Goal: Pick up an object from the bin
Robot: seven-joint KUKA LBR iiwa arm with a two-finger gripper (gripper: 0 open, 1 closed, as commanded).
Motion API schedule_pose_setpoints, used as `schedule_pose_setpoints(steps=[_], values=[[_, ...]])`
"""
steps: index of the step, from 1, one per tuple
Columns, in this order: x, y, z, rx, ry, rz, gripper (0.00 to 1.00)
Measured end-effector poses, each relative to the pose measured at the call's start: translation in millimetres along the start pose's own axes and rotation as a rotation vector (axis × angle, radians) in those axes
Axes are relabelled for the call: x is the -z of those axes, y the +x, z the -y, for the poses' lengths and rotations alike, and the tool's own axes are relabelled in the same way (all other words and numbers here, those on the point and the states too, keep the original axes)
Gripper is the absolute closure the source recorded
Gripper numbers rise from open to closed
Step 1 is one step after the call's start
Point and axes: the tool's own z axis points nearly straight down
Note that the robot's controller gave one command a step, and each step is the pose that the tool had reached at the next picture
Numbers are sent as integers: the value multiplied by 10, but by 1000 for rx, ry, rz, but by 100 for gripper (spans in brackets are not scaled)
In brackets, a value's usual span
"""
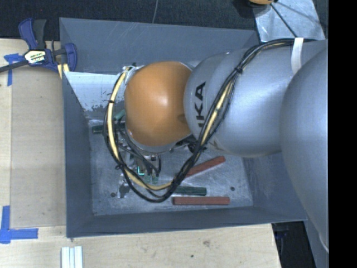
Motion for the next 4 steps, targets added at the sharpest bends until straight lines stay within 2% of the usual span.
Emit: schedule_pose_setpoints(steps=[1, 2, 3, 4], values=[[42, -22, 9, -2, -2, 8, 0], [-407, -445, 10, -33, -7, 19, 0], [-726, -766, 282, 48, -1, 7, 0], [-954, -821, 785, -8, -2, 9, 0]])
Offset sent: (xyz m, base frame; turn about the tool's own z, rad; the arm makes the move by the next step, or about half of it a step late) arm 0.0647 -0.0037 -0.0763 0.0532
